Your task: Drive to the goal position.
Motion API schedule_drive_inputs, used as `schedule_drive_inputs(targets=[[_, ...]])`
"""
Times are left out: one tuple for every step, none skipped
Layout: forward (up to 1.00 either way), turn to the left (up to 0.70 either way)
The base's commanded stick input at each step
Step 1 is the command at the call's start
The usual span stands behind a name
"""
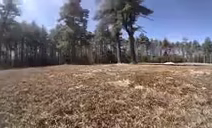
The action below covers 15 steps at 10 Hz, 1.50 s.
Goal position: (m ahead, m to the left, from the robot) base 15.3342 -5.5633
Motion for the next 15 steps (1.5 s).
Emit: schedule_drive_inputs(targets=[[0.70, 0.00], [0.70, 0.00], [0.70, 0.00], [0.70, 0.00], [0.70, 0.00], [0.70, 0.00], [0.70, 0.00], [0.70, 0.00], [0.70, 0.00], [0.70, 0.00], [0.70, 0.00], [0.70, 0.00], [0.70, 0.00], [0.70, 0.00], [0.70, 0.00]])
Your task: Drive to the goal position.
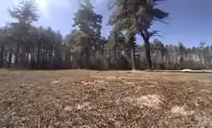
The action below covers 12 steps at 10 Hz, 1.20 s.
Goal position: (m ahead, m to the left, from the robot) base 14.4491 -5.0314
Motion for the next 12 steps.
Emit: schedule_drive_inputs(targets=[[0.70, 0.00], [0.70, 0.00], [0.70, 0.00], [0.70, 0.00], [0.70, 0.00], [0.70, 0.00], [0.70, 0.00], [0.70, 0.00], [0.70, 0.00], [0.70, 0.00], [0.70, 0.00], [0.70, 0.00]])
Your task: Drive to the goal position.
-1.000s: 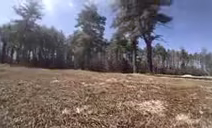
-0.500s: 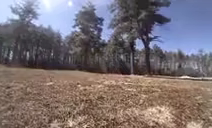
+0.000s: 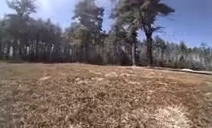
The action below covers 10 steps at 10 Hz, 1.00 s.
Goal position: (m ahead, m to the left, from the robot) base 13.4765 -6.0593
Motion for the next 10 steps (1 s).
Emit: schedule_drive_inputs(targets=[[0.70, 0.00], [0.70, 0.00], [0.70, 0.00], [0.70, 0.00], [0.70, 0.00], [0.70, 0.00], [0.70, 0.00], [0.70, 0.00], [0.70, 0.00], [0.70, 0.00]])
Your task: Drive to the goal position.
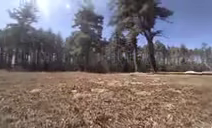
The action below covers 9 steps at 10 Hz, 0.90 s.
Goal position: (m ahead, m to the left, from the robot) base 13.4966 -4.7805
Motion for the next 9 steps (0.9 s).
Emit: schedule_drive_inputs(targets=[[0.70, 0.00], [0.70, 0.00], [0.70, 0.00], [0.70, 0.00], [0.70, 0.00], [0.70, 0.00], [0.70, 0.00], [0.70, 0.00], [0.70, 0.00]])
